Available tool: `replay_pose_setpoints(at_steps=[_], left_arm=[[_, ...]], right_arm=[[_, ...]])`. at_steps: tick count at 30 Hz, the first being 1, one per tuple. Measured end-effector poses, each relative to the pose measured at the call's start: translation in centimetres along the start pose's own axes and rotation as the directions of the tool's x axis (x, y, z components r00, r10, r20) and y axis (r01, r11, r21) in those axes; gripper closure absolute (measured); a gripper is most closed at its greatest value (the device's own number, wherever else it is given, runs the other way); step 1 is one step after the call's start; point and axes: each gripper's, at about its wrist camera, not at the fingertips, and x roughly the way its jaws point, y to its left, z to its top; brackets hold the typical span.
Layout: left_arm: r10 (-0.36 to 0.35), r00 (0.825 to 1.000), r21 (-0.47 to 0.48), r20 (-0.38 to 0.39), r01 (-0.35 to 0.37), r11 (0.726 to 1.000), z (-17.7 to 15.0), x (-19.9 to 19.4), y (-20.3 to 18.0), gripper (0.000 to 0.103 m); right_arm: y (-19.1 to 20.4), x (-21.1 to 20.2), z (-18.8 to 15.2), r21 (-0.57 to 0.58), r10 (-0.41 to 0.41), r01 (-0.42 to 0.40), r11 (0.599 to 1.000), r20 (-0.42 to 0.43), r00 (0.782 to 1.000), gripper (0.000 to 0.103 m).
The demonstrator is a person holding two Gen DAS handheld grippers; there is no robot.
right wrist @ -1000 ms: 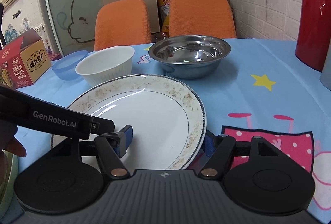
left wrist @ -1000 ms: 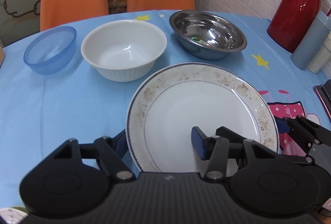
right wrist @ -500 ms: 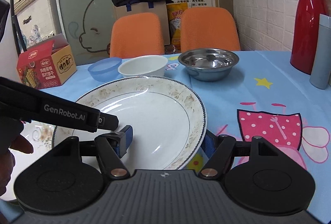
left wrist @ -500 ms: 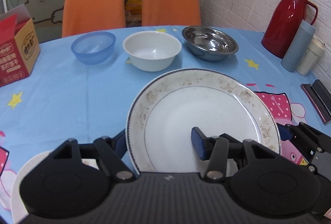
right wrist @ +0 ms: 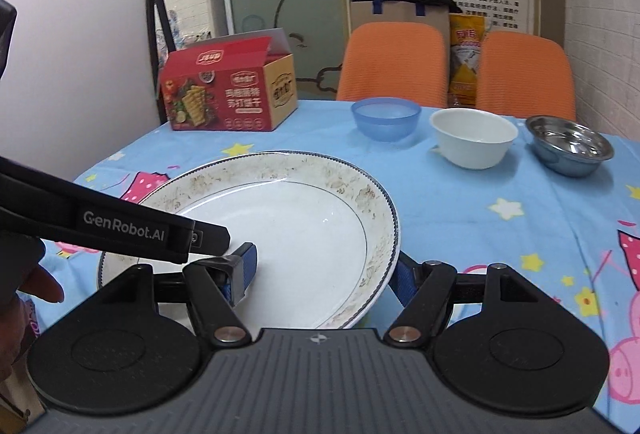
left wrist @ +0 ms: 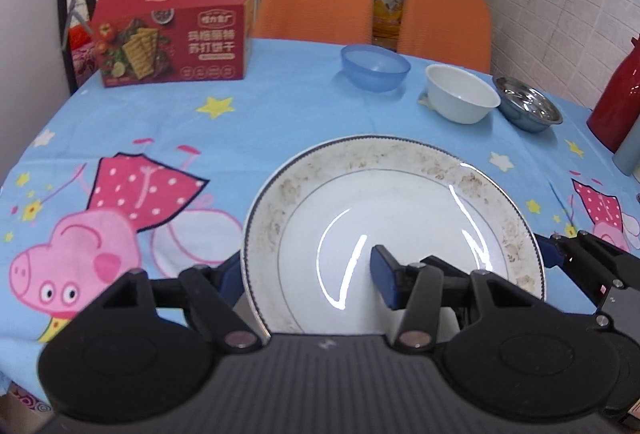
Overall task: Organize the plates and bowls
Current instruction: 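Carry the speckled-rim plate with both tools onto the plate stack, release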
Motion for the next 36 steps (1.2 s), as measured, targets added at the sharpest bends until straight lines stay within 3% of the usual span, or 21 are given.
replay_pose_setpoints(at_steps=[10,13,15,21,23,26,28,31,36], left_arm=[[-0.058,0.998,-0.048,-0.016,0.057,0.997,-1.9,1.4,2.2,0.048],[-0.054,0.999,-0.033,0.009,0.054,0.998,-1.8,1.2,2.2,0.045],[-0.041,0.998,-0.017,0.038,0.041,0.999,-1.7,0.7,2.1,0.037],[-0.017,0.993,0.002,0.113,0.017,1.0,-1.0,-0.9,2.0,0.032],[-0.012,0.993,0.01,0.12,0.011,1.0,-0.8,-1.1,1.8,0.032],[-0.016,0.993,0.016,0.121,0.014,1.0,-0.6,-1.0,1.4,0.032],[-0.023,0.993,0.016,0.119,0.021,1.0,-0.5,-0.9,1.1,0.032],[-0.033,0.992,0.025,0.118,0.03,0.999,-0.4,-0.9,0.4,0.031],[-0.046,0.991,0.053,0.123,0.04,0.998,-0.2,-1.0,-0.8,0.031]], right_arm=[[1.3,0.4,-1.2,-0.028,-0.009,0.008,1.0,-0.027,1.0,0.0],[1.6,0.4,-1.2,-0.05,-0.024,0.023,0.998,-0.016,1.0,0.0],[1.4,0.1,-1.2,-0.039,-0.022,0.022,0.999,0.001,1.0,0.0],[1.2,-0.1,-1.2,-0.016,-0.011,0.011,1.0,0.013,1.0,0.0],[2.6,-0.4,-1.4,-0.119,-0.095,0.099,0.988,0.039,0.995,0.0],[4.3,-1.7,-1.7,-0.285,-0.157,0.197,0.938,0.158,0.975,0.0],[3.9,-2.6,-1.2,-0.267,-0.13,0.178,0.947,0.187,0.974,0.0],[2.3,-2.9,-0.6,-0.192,-0.096,0.127,0.973,0.165,0.982,0.0],[0.1,-2.5,-1.1,-0.118,-0.107,0.122,0.985,0.121,0.987,0.0]])
